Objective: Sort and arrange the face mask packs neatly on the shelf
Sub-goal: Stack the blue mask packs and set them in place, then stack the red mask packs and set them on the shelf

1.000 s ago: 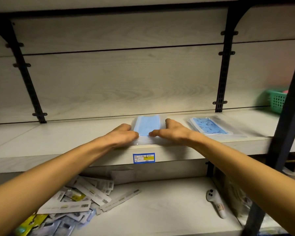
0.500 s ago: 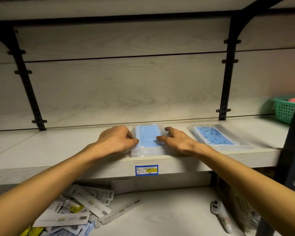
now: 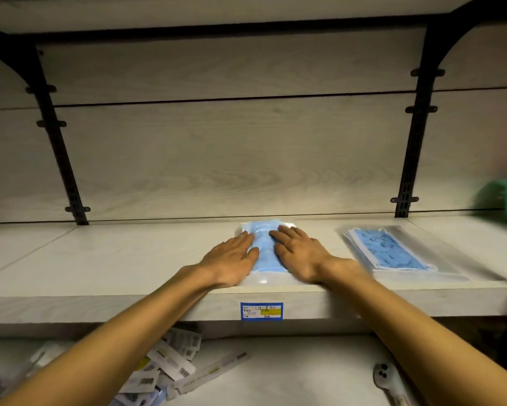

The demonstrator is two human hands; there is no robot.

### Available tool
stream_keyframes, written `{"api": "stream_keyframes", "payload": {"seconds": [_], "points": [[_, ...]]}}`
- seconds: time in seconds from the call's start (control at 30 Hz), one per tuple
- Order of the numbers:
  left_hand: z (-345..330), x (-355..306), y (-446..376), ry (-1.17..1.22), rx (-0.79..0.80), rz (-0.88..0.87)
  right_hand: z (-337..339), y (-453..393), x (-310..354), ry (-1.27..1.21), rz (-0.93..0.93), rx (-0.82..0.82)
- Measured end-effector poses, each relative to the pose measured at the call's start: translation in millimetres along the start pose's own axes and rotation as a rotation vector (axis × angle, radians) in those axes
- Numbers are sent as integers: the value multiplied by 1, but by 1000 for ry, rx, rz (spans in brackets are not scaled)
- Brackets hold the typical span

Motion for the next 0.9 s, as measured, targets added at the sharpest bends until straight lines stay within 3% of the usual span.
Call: {"api": "stream_keyframes", "payload": {"seconds": [0.3, 0.43, 0.63, 0.9], "points": [[21, 7, 9, 102, -108, -16, 16, 5, -3, -170, -71, 19], [64, 32, 32, 16, -244, -54, 57, 4, 30, 172, 38, -112], [92, 126, 103, -195, -343, -18, 29, -9, 168, 180, 191, -156], [126, 320, 273, -268, -493, -29, -33, -20, 415, 140, 402, -235]]}}
Point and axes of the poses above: each hand's wrist, its own y-axis away from the middle knuckle, its own z-axis out of the back of the hand, x = y × z, the point moved 10 cm from there along -y, towards the middle knuckle, and after that the axes turned 10 degrees about z, right-handed, at the moved point
